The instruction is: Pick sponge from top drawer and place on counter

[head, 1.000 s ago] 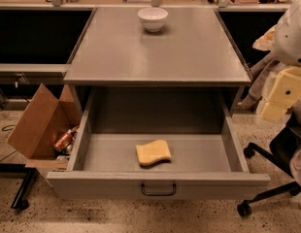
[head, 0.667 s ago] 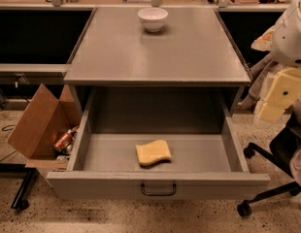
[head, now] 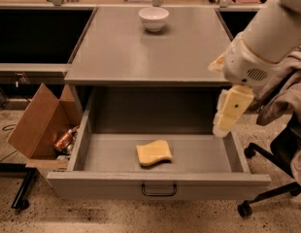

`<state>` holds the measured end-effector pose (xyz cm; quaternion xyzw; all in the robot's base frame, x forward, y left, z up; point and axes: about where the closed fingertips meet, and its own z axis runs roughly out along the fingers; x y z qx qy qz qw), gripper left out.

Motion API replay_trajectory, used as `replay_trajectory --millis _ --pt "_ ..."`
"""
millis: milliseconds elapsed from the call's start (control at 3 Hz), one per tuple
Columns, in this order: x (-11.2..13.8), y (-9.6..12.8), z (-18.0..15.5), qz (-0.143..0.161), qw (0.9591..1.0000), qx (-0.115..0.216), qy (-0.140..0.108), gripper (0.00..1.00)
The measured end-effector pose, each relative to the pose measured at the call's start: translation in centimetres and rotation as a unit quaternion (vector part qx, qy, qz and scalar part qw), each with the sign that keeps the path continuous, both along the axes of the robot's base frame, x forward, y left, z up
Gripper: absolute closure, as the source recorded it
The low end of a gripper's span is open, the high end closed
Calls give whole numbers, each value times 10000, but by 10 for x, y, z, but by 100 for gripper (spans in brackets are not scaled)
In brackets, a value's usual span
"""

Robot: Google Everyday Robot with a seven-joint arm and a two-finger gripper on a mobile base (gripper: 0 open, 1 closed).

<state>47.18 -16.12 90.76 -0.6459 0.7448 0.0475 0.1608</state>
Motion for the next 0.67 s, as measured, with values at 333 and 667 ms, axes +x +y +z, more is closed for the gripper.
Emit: replay_trajectory --millis 333,667 --pt "5 28 -44 251 9993 172 206 0" --pt "2 56 -103 284 9979 484 330 0"
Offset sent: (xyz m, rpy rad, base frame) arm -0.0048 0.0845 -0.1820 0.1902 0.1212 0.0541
